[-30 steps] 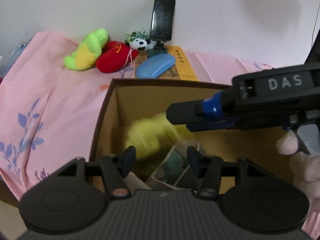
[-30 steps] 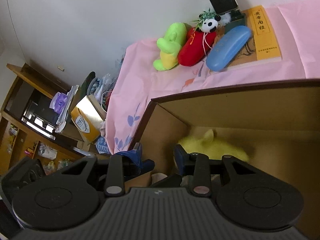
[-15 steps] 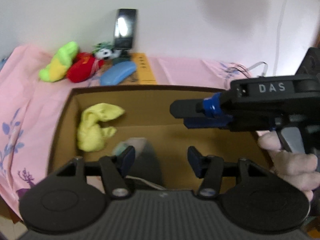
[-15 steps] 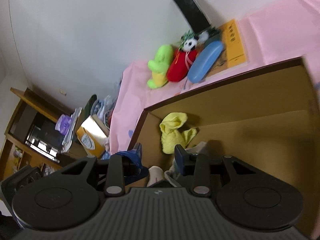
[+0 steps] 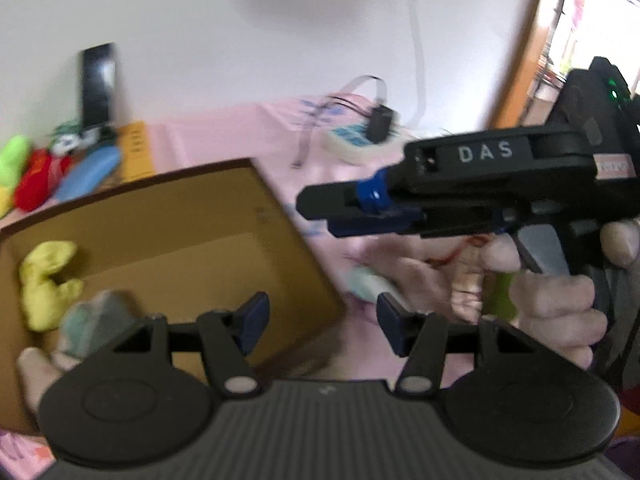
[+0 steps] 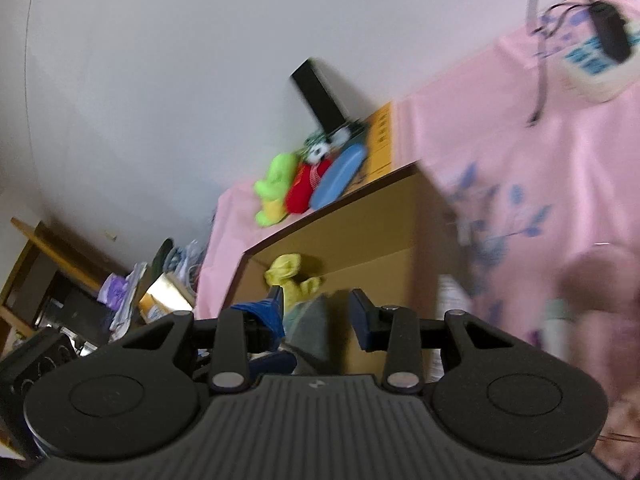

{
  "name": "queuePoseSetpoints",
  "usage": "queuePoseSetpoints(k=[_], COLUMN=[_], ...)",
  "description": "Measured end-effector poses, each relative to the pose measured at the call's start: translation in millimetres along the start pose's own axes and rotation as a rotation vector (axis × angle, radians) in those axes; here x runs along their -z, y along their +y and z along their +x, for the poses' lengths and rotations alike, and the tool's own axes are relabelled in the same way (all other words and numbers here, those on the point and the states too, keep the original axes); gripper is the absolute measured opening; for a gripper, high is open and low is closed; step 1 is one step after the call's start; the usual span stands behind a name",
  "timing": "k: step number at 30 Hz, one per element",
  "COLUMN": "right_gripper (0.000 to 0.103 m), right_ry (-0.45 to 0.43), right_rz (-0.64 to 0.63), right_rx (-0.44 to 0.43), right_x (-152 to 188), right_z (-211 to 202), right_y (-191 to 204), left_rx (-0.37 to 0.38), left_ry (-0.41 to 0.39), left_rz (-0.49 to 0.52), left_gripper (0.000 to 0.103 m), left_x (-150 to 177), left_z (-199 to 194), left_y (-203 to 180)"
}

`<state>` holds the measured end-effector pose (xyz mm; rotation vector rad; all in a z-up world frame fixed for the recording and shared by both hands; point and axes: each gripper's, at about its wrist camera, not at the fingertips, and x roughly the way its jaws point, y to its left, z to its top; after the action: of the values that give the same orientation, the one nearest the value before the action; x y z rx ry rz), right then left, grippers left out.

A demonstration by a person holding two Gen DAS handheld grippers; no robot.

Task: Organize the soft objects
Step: 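Move both tools back to the pile, then grasp the green plush doll with the right tool and lift it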

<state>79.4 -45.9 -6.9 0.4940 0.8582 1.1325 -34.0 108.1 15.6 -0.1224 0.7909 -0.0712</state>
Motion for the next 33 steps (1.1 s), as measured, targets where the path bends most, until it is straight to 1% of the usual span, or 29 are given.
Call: queuePoseSetpoints(k=[6, 13, 16, 19, 21, 24, 27, 30, 33], right_gripper=[0.02, 0.02, 0.02, 0.02, 0.02, 0.02, 0.021, 0.021, 0.021], right_ry=[-0.056, -0.12, -0.135, -0.129, -0.119, -0.093, -0.066, -0.03, -0.015], right_rz=[0.038, 0.124, 0.165, 0.197, 0.214, 0.24, 0.266, 0.298, 0.328], right_rx=[0.087, 0.205, 0.256, 0.294, 0.316, 0.343, 0.352, 0.326, 0.273], right_x=[6, 15, 20, 28, 31, 36, 36, 35, 34], right_z=[-58, -132, -156, -177, -186, -194, -195, -192, -187], right_y=[-41, -101, -127, -150, -165, -186, -203, -218, -227], left_rx=[0.086, 0.182, 0.207, 0.229, 0.231, 0.235, 0.221, 0.19, 0.16], left_ry=[0.04, 0.079, 0.105, 0.128, 0.138, 0.166, 0.191, 0.209, 0.222], left_rz=[0.079, 0.154, 0.168, 0.187, 0.205, 0.208, 0.212, 0.216, 0.213], left_gripper=[0.059, 0.059, 0.059, 0.059, 0.059, 0.059, 0.06, 0.06, 0.062], left_x=[-4, -6, -6, -7, -7, -5, -5, -6, -8], left_z=[28, 59, 73, 90, 102, 117, 132, 146, 159], left_y=[-64, -129, -149, -170, -186, -198, -210, -217, -219])
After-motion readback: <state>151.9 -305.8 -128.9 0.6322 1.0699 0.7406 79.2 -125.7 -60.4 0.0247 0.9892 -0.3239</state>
